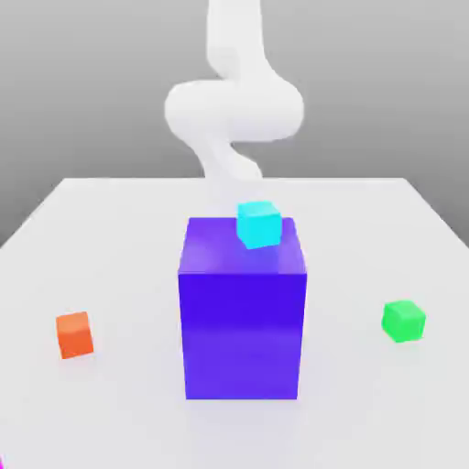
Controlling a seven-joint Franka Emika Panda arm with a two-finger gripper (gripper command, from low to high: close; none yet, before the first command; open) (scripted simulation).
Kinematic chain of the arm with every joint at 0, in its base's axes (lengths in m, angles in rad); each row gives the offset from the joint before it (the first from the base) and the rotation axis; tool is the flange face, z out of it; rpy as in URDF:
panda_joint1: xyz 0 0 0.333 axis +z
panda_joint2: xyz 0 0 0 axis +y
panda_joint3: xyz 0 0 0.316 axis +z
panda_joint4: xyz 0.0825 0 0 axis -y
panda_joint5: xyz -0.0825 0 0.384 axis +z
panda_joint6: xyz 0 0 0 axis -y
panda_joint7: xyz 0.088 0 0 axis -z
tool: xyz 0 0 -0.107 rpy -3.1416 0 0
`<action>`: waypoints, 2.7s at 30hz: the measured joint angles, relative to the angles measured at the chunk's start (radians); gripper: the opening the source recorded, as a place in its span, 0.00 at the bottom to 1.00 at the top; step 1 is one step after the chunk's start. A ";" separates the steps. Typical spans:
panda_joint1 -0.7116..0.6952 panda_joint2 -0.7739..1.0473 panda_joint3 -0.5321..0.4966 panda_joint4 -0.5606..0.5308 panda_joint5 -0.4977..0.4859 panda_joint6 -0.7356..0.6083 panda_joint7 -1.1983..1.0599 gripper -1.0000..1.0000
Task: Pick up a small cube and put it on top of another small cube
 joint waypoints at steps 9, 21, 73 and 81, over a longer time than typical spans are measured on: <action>0.018 0.329 -0.144 0.077 0.072 0.046 -0.153 0.50; -0.055 0.768 -0.255 0.180 0.224 0.100 -0.395 0.50; 0.504 0.650 0.334 -0.453 0.135 0.351 -1.066 0.00; 0.588 0.796 0.339 -0.529 -0.120 0.575 -0.963 1.00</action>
